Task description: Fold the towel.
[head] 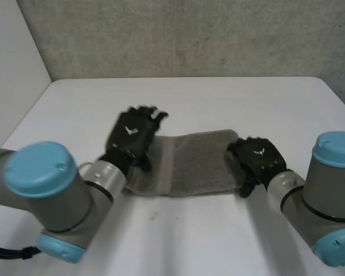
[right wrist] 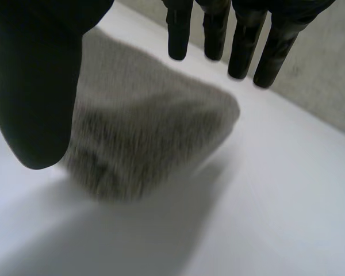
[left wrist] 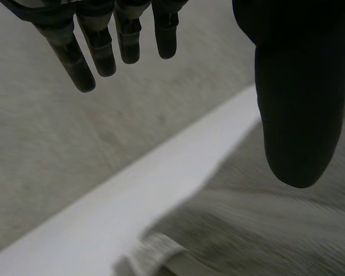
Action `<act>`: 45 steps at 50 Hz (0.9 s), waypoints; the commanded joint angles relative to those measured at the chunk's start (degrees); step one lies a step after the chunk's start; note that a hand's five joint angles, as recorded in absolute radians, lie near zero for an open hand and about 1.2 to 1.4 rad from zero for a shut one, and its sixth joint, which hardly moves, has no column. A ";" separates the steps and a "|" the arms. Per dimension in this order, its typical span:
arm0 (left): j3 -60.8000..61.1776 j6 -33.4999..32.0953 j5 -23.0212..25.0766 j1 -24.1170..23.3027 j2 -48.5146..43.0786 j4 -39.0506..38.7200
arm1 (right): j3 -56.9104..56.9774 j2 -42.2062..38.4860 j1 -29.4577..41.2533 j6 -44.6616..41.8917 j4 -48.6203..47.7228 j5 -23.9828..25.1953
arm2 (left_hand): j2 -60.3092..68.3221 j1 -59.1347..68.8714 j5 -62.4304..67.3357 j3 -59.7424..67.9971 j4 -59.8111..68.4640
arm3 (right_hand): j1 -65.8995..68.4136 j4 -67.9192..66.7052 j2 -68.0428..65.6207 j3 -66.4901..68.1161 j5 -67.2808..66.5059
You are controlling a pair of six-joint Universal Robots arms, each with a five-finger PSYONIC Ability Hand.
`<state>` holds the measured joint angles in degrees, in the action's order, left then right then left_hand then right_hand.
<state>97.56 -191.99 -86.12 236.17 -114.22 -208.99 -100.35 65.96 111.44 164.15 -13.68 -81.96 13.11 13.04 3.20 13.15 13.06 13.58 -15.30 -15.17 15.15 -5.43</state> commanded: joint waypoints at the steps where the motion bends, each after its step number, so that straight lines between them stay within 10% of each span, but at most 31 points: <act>1: -1.50 -10.86 -0.71 -1.59 -8.30 1.04 | -1.51 -3.30 -1.23 -0.59 -2.41 1.01 | 2.49 2.56 2.40 2.45 2.53 | 35.53 -33.81 -33.94 33.96 -33.67; 3: -1.32 -13.06 -0.80 -1.50 -9.00 1.22 | -0.55 -4.87 -1.23 -1.20 -4.59 0.31 | 2.49 2.56 2.40 2.45 2.53 | 66.26 -64.54 -64.67 64.69 -64.41; 15: 2.02 -14.20 -4.58 -1.23 -1.89 1.13 | 8.33 -0.31 2.64 -9.38 -7.59 -2.07 | 2.32 2.39 2.23 2.28 2.36 | 66.42 -64.70 -64.83 64.85 -64.57; 24: 2.37 -9.03 -16.79 3.59 5.75 1.30 | 21.33 -8.99 23.00 -15.07 -6.54 -2.59 | 1.65 1.72 1.56 1.61 1.69 | 66.42 -64.70 -64.83 64.85 -64.57; 39: 2.28 -5.24 -14.42 12.04 10.59 1.39 | 23.18 -21.40 29.89 -19.40 -6.71 3.65 | 1.48 1.55 1.39 1.44 1.52 | 66.42 -64.70 -64.83 64.85 -64.57; 43: 1.93 -2.96 -9.78 11.78 10.60 1.30 | 23.36 -17.03 29.01 -17.04 -6.89 1.90 | 1.65 1.71 1.56 1.60 1.69 | -0.86 2.58 2.45 -2.43 2.71; 45: 1.49 -2.07 -8.27 11.33 10.59 1.22 | 23.27 -14.46 28.57 -15.18 -6.89 0.40 | 1.65 1.71 1.56 1.60 1.69 | -3.58 5.30 5.17 -5.15 5.43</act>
<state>99.84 -196.49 -99.37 248.18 -103.50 -207.65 -76.95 45.61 141.37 145.16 -20.53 -79.01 13.25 13.00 3.23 13.25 13.26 29.58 -40.86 -40.50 40.69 -31.50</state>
